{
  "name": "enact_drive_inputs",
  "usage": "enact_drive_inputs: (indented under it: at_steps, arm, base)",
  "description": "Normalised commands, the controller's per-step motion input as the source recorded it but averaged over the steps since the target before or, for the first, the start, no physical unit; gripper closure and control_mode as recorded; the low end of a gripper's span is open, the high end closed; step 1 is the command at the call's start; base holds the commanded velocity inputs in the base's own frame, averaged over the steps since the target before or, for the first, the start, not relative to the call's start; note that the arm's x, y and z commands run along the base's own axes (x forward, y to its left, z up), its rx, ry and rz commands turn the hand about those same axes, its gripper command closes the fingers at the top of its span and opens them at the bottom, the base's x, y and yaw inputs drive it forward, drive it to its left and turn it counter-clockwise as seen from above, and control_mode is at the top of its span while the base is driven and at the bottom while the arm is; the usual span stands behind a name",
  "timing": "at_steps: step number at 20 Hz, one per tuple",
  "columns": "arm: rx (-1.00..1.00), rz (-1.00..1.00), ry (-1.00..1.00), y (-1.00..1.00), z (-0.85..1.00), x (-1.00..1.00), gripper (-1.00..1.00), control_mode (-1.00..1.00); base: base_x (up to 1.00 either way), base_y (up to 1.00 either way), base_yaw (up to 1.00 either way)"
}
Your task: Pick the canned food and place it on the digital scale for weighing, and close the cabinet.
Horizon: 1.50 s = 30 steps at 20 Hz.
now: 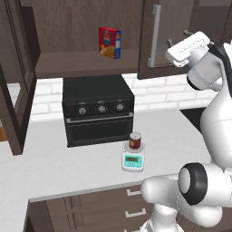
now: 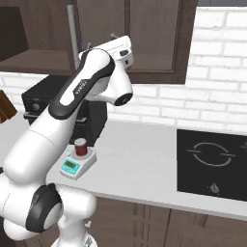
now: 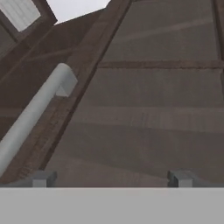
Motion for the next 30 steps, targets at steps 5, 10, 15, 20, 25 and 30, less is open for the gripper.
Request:
enact_drive_inputs:
  at_steps: [5, 10, 15, 20, 25, 30]
  arm:
    - [0.0, 0.0, 0.04, 0.29, -0.45, 0.99, -1.0, -1.0]
    - [0.0, 0.01, 0.0, 0.09, -0.53, 0.53, -1.0, -1.0]
    - [0.0, 0.0, -0.03, 0.01, -0.05, -0.44, -1.0, -1.0]
    - [0.07, -0.06, -0.16, 0.0, 0.04, -1.0, -1.0, -1.0]
    - [-0.01, -0.01, -0.19, 0.28, 0.2, -1.0, -1.0, -1.0]
    - [0.03, -0.04, -0.19, 0.65, 0.06, -1.0, -1.0, -1.0]
  base:
    - [0.0, 0.0, 0.0]
    - [0.0, 0.0, 0.0]
    - [0.0, 0.0, 0.0]
    - [0.0, 0.0, 0.0]
    - [0.0, 0.0, 0.0]
    - [0.0, 0.0, 0.0]
